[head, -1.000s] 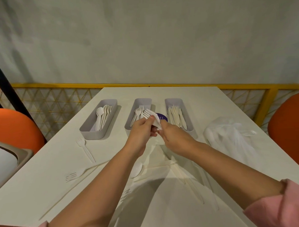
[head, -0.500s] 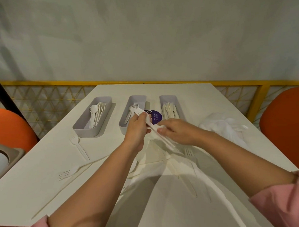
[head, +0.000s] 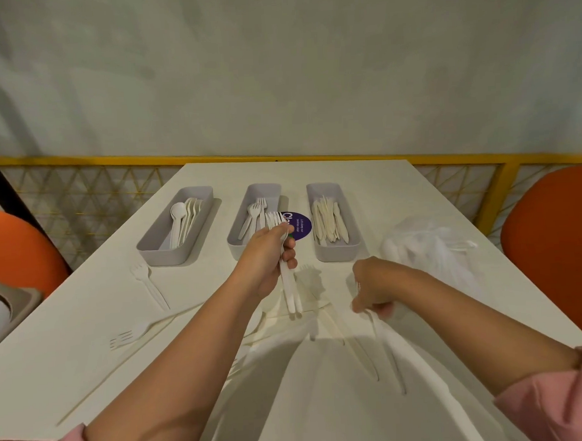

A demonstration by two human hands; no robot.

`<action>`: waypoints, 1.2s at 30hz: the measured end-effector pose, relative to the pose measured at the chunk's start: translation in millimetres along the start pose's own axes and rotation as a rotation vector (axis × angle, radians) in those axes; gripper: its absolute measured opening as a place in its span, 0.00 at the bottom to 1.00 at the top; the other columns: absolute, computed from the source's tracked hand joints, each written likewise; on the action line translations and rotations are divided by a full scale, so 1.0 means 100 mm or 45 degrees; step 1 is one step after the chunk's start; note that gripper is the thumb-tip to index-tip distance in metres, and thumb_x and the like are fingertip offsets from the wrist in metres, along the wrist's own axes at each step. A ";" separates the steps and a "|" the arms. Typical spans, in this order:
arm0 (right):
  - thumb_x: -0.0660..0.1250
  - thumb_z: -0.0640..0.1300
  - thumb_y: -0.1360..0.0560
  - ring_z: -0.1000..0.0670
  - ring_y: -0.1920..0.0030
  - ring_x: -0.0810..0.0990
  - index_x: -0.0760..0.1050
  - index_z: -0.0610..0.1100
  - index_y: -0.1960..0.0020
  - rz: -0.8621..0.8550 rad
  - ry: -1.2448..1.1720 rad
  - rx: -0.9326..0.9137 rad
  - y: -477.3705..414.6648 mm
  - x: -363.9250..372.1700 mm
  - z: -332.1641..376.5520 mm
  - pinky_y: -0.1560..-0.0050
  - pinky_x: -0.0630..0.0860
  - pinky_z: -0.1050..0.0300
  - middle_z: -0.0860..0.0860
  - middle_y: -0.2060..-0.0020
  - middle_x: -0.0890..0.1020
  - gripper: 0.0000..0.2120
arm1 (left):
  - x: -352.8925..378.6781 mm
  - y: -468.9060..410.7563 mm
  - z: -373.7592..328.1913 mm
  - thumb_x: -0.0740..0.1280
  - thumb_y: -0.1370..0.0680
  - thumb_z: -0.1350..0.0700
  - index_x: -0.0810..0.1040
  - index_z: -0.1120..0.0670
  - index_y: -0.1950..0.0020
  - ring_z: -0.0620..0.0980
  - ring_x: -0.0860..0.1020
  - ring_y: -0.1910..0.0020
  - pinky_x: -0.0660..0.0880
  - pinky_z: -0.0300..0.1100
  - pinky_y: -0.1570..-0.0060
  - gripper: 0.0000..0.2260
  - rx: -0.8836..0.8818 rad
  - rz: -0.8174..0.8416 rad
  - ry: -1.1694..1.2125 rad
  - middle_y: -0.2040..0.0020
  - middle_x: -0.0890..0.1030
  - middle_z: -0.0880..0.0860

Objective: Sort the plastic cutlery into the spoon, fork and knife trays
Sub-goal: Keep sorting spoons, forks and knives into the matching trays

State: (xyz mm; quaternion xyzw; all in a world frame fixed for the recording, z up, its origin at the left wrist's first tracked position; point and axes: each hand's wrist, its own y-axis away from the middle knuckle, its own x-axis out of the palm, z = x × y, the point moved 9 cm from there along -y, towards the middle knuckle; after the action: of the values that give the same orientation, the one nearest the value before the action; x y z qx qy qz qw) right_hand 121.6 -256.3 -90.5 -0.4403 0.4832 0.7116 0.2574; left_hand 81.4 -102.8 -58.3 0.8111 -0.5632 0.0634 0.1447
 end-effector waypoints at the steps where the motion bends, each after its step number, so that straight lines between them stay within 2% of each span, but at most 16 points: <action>1: 0.66 0.39 0.26 0.51 0.80 0.73 0.65 0.41 0.64 0.004 0.004 0.006 -0.01 0.01 0.01 0.76 0.70 0.64 0.48 0.79 0.74 0.12 | -0.01 0.00 0.00 0.55 0.19 0.59 0.71 0.58 0.52 0.44 0.63 0.76 0.63 0.37 0.73 0.06 -0.005 0.005 -0.002 0.68 0.68 0.52; 3: 0.62 0.34 0.25 0.52 0.81 0.71 0.65 0.41 0.65 0.004 0.085 -0.001 -0.03 0.02 0.04 0.81 0.68 0.65 0.49 0.82 0.73 0.12 | -0.04 0.01 0.01 0.55 0.19 0.59 0.71 0.57 0.53 0.44 0.63 0.76 0.63 0.37 0.73 0.07 -0.008 0.012 0.004 0.68 0.68 0.52; 4: 0.60 0.32 0.25 0.52 0.78 0.71 0.67 0.41 0.64 -0.008 0.131 -0.018 -0.03 0.00 0.07 0.80 0.68 0.65 0.48 0.77 0.73 0.11 | -0.05 0.01 0.01 0.55 0.19 0.59 0.71 0.58 0.53 0.45 0.63 0.75 0.63 0.37 0.73 0.07 -0.011 0.015 0.009 0.68 0.68 0.52; 6: 0.59 0.31 0.25 0.50 0.73 0.72 0.73 0.37 0.51 -0.042 0.090 -0.055 -0.01 -0.08 0.13 0.73 0.71 0.63 0.46 0.66 0.74 0.06 | -0.08 0.01 0.03 0.54 0.18 0.58 0.71 0.58 0.53 0.45 0.63 0.75 0.62 0.37 0.72 0.09 -0.029 0.019 0.023 0.68 0.68 0.51; 8: 0.57 0.31 0.24 0.50 0.71 0.73 0.71 0.38 0.38 -0.118 -0.039 -0.125 0.03 -0.25 0.21 0.69 0.73 0.61 0.43 0.55 0.75 0.15 | -0.10 0.02 0.05 0.53 0.17 0.56 0.71 0.58 0.53 0.45 0.64 0.75 0.63 0.37 0.72 0.11 -0.056 0.024 0.048 0.69 0.69 0.51; 10: 0.56 0.32 0.23 0.48 0.68 0.76 0.68 0.42 0.34 -0.280 -0.252 -0.233 0.11 -0.50 0.31 0.67 0.75 0.60 0.43 0.46 0.74 0.19 | -0.12 0.02 0.07 0.52 0.17 0.55 0.71 0.58 0.53 0.45 0.65 0.75 0.64 0.36 0.73 0.12 -0.082 0.031 0.074 0.69 0.70 0.51; 11: 0.57 0.33 0.22 0.47 0.66 0.77 0.67 0.44 0.33 -0.362 -0.377 -0.301 0.16 -0.64 0.38 0.65 0.76 0.59 0.44 0.46 0.74 0.19 | -0.13 0.03 0.08 0.52 0.17 0.54 0.72 0.58 0.53 0.45 0.65 0.75 0.64 0.36 0.74 0.12 -0.091 0.032 0.084 0.69 0.71 0.51; 13: 0.59 0.33 0.22 0.48 0.63 0.79 0.67 0.44 0.33 -0.439 -0.686 -0.446 0.26 -0.83 0.55 0.62 0.78 0.59 0.48 0.52 0.75 0.19 | -0.15 0.03 0.08 0.52 0.17 0.54 0.72 0.58 0.53 0.45 0.66 0.74 0.65 0.36 0.74 0.13 -0.103 0.040 0.093 0.70 0.72 0.51; 15: 0.59 0.32 0.22 0.49 0.61 0.78 0.68 0.43 0.34 -0.427 -0.964 -0.553 0.29 -0.90 0.71 0.62 0.78 0.61 0.46 0.58 0.75 0.18 | -0.13 0.05 0.06 0.52 0.17 0.53 0.73 0.57 0.54 0.46 0.67 0.74 0.66 0.36 0.73 0.13 -0.104 0.074 0.084 0.71 0.73 0.51; 19: 0.61 0.33 0.23 0.54 0.66 0.75 0.68 0.44 0.35 -0.424 -1.151 -0.616 0.25 -0.92 0.98 0.69 0.73 0.68 0.50 0.67 0.74 0.17 | -0.09 0.11 0.00 0.52 0.17 0.52 0.77 0.56 0.52 0.46 0.72 0.70 0.70 0.37 0.69 0.16 -0.081 0.153 0.058 0.69 0.76 0.51; 21: 0.60 0.33 0.23 0.54 0.65 0.76 0.67 0.43 0.35 -0.406 -1.229 -0.623 0.21 -0.89 1.07 0.70 0.73 0.68 0.50 0.66 0.75 0.17 | -0.09 0.14 -0.04 0.52 0.17 0.50 0.78 0.56 0.54 0.46 0.73 0.71 0.72 0.37 0.70 0.18 -0.083 0.204 0.052 0.69 0.77 0.51; 26: 0.62 0.35 0.23 0.53 0.64 0.75 0.69 0.42 0.36 -0.406 -1.288 -0.660 0.10 -0.81 1.31 0.60 0.73 0.61 0.48 0.62 0.74 0.16 | -0.27 0.17 -0.12 0.47 0.17 0.46 0.76 0.60 0.57 0.47 0.74 0.76 0.74 0.38 0.72 0.25 -0.103 0.173 0.188 0.72 0.75 0.53; 29: 0.65 0.35 0.24 0.53 0.68 0.73 0.69 0.41 0.36 -0.419 -1.297 -0.658 0.05 -0.74 1.42 0.62 0.73 0.61 0.49 0.63 0.70 0.17 | -0.37 0.16 -0.16 0.46 0.18 0.45 0.76 0.59 0.53 0.47 0.71 0.80 0.71 0.36 0.76 0.25 -0.090 0.137 0.247 0.72 0.72 0.54; 31: 0.65 0.37 0.24 0.55 0.68 0.73 0.68 0.43 0.35 -0.417 -1.265 -0.665 0.06 -0.69 1.49 0.63 0.72 0.65 0.52 0.62 0.70 0.18 | -0.48 0.16 -0.16 0.48 0.18 0.45 0.75 0.59 0.49 0.46 0.68 0.81 0.69 0.35 0.79 0.22 -0.093 0.082 0.230 0.72 0.70 0.53; 34: 0.61 0.42 0.21 0.59 0.63 0.73 0.66 0.47 0.33 -0.411 -1.174 -0.679 0.06 -0.63 1.60 0.60 0.69 0.66 0.52 0.53 0.71 0.17 | -0.64 0.17 -0.13 0.52 0.18 0.47 0.74 0.57 0.49 0.44 0.66 0.80 0.66 0.35 0.80 0.17 -0.102 0.050 0.162 0.73 0.70 0.51; 36: 0.58 0.44 0.20 0.54 0.55 0.74 0.65 0.48 0.31 -0.398 -1.152 -0.668 0.02 -0.59 1.63 0.53 0.69 0.61 0.50 0.48 0.71 0.17 | -0.72 0.18 -0.15 0.53 0.17 0.49 0.73 0.56 0.52 0.44 0.65 0.80 0.66 0.34 0.80 0.15 -0.104 0.042 0.134 0.73 0.70 0.50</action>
State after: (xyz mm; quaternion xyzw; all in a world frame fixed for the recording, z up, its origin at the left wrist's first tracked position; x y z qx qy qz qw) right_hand 86.3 -104.9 -14.5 -0.2063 0.0592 0.8800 0.4237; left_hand 39.7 -40.1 -60.4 0.7906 -0.5702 0.0854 0.2062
